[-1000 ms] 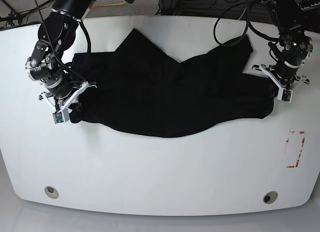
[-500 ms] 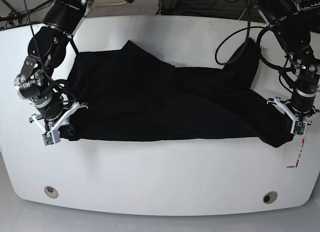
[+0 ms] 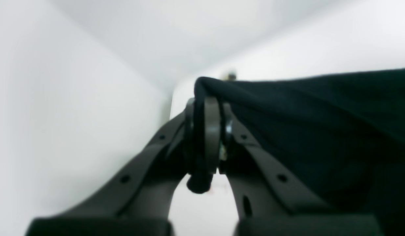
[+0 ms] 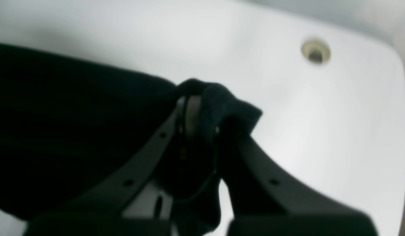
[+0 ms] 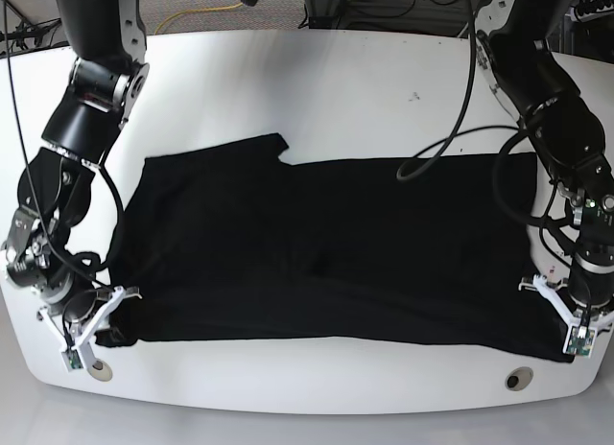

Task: Fold the T-shirt properly
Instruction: 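Lift the shirt with both grippers and swing it to flatten it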

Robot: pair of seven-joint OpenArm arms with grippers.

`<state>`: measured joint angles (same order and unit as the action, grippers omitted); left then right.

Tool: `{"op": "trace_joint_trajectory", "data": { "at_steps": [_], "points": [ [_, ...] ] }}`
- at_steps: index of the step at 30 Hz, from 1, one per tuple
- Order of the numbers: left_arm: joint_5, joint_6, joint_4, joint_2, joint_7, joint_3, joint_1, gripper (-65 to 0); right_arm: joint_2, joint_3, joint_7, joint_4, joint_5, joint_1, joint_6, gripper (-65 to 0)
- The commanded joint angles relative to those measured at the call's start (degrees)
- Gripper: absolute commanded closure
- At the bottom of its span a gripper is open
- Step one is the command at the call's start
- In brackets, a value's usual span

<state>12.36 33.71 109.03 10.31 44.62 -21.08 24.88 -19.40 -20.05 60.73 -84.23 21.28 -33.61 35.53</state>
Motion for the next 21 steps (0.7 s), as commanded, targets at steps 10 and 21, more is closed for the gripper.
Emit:
{"op": "trace_joint_trajectory", "data": {
  "at_steps": [10, 21],
  "points": [
    [-0.18, -0.62, 0.99, 3.80, 6.76, 2.31, 17.80, 0.0, -5.26, 10.69, -1.78, 13.85, 1.45, -26.04, 0.21, 0.0],
    [-0.62, -0.26, 1.08, 8.38, 13.01, 3.02, 30.98, 0.0, -7.28, 15.88, 4.63, 16.67, 1.54, -40.11, 1.26, 0.0]
  ]
}}
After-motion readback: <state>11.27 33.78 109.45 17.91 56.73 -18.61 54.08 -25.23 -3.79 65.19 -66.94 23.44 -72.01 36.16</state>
